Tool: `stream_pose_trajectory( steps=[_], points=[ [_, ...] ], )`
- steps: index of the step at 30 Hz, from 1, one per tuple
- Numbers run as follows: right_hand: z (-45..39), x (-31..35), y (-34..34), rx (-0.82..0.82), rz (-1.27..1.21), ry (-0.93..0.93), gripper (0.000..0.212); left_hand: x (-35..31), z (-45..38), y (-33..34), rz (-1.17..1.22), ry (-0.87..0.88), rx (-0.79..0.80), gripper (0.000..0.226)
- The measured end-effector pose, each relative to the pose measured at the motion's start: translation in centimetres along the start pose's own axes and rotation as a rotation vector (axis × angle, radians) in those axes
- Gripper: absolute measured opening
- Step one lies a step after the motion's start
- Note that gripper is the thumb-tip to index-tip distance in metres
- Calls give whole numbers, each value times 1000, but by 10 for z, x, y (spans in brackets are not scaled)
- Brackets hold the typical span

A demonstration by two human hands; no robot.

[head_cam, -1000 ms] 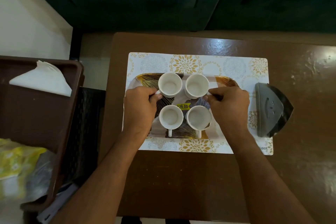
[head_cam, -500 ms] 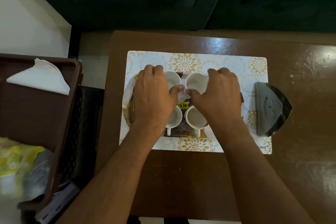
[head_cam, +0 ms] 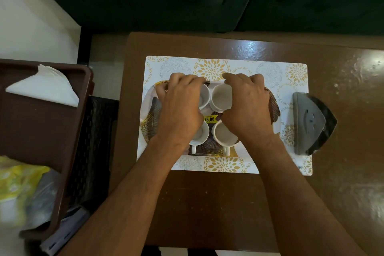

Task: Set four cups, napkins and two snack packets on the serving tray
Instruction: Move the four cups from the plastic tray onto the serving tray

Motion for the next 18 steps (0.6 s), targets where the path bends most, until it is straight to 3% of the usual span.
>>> stream_pose_trajectory(
  steps=[4,9,13,18],
  points=[
    [5,-2,1,-3,-136,-20,85,-2,3,-1,106,27,59,82],
    [10,-7,6,-120,-222,107,81,0,15,1,243,-116,-123,68],
    [15,-1,12,-113,-187,175,84,-2,18,8,232,-208,-83,83],
    [10,0,18,-104,-196,190,80,-1,15,11,269,-226,-85,77]
  ],
)
Point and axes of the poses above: each hand's wrist, its own z-axis away from the middle knuckle, its own y-axis out of the palm, x = y × z, the point moved 1 cm from there along -z, towards the middle knuckle, and after that the axes turned 1 degree about x, right-handed, at the moved point
